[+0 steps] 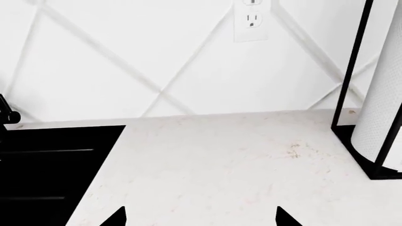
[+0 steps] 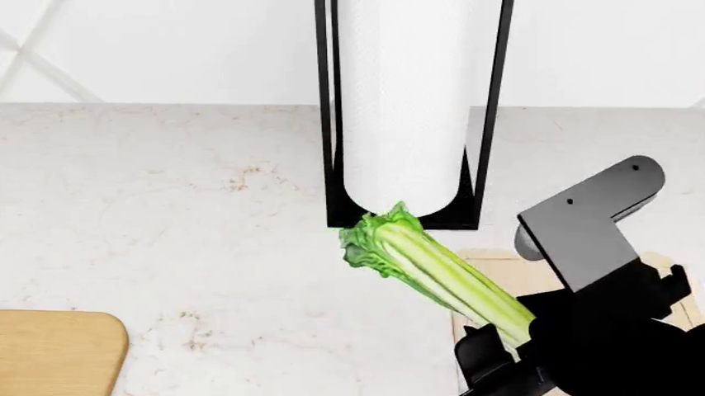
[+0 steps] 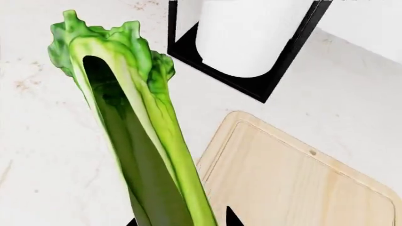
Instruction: Place the celery and the celery on separate cutting boards.
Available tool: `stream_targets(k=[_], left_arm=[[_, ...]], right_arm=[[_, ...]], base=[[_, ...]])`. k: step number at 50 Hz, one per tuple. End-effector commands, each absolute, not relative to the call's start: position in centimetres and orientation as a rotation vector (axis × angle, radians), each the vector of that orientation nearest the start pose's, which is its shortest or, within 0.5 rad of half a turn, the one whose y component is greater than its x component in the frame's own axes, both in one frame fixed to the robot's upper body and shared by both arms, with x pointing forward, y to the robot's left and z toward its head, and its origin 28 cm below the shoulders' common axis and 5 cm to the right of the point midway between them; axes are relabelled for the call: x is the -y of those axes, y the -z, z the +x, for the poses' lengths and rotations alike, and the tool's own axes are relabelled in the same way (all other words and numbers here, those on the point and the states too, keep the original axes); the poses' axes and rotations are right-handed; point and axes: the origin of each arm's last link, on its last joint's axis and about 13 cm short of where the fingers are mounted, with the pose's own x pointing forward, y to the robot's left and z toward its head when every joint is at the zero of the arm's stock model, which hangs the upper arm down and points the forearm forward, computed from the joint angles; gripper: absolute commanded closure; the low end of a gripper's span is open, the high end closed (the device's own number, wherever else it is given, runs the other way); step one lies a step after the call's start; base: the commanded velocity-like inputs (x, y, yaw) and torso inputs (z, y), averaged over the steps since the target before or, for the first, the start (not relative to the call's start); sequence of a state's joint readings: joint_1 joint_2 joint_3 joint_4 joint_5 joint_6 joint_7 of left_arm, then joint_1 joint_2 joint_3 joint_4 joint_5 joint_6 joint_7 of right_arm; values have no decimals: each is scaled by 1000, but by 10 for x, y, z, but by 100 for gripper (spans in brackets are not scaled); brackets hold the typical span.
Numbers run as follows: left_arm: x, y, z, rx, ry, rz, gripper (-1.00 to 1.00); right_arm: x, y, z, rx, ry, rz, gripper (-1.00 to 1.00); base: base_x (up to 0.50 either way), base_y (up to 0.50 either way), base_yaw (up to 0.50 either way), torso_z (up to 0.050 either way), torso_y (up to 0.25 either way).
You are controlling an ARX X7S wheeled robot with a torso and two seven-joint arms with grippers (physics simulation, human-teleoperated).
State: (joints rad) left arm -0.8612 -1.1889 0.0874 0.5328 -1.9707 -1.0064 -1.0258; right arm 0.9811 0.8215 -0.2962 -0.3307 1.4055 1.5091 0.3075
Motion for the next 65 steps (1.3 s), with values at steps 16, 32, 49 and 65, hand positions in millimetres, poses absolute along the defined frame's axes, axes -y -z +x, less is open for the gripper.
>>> stream_targets(k=[16, 32, 49, 65], left_arm=[[-301, -303, 180, -173, -55, 45, -100], [-302, -304, 178, -167, -65, 51, -100], [-295, -305, 175, -150, -63, 79, -100], [-291, -307, 176, -143, -43, 78, -100]], right_arm=[[240, -235, 227, -623, -156, -228, 100], [240, -206, 231, -649, -129, -208, 100], [238, -209, 227, -616, -121, -204, -100], [234, -257, 224, -438, -118, -197, -100]], base=[[0, 0, 0, 0, 0], [0, 0, 0, 0, 0], [0, 0, 0, 0, 0], [0, 0, 0, 0, 0]])
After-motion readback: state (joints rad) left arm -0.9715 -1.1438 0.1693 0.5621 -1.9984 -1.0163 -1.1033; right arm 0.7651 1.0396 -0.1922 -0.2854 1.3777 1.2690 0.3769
